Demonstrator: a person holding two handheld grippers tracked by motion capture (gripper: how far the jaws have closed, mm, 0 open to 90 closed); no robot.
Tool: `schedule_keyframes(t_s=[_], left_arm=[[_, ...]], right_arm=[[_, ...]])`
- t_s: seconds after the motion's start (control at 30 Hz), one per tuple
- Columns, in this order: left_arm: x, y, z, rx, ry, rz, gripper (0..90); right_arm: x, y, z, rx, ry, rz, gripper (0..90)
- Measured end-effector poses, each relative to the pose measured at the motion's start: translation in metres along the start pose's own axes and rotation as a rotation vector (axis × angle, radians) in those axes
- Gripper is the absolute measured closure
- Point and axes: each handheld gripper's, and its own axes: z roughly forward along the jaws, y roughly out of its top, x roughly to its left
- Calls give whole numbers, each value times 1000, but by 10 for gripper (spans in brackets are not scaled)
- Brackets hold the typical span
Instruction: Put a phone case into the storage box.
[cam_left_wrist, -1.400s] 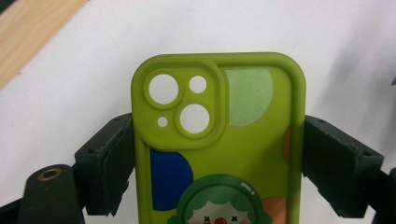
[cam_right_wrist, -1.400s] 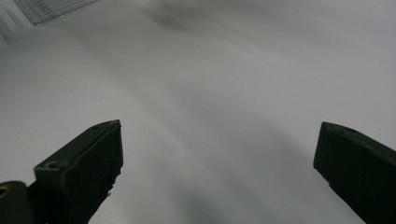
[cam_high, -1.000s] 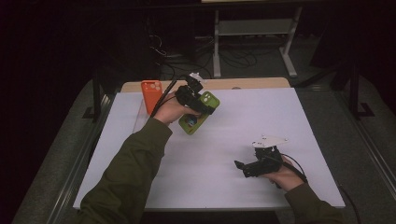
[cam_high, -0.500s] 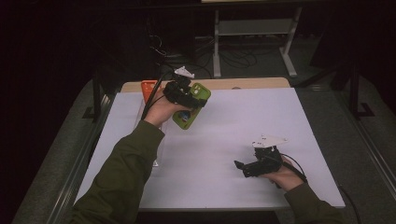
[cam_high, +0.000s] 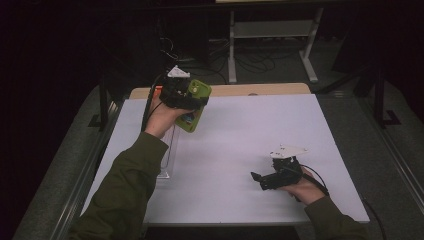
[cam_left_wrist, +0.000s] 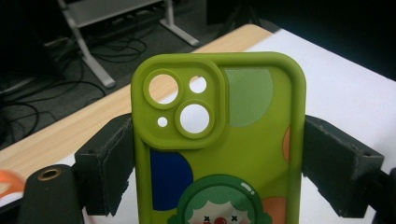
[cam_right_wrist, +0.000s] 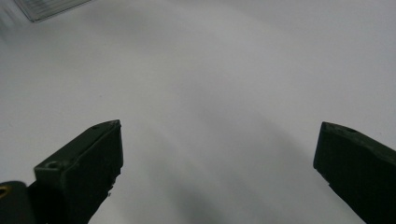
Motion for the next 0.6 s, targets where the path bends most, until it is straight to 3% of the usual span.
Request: schedule_keyframes(t_s=[0.27, 0.6], left_arm=[[14, -5, -12, -46, 83, -34, 161], [34, -14, -24, -112, 181, -116, 159]], right_arm=[[0, 0, 0, 5, 0, 6, 10], [1, 0, 0, 5, 1, 9, 10]])
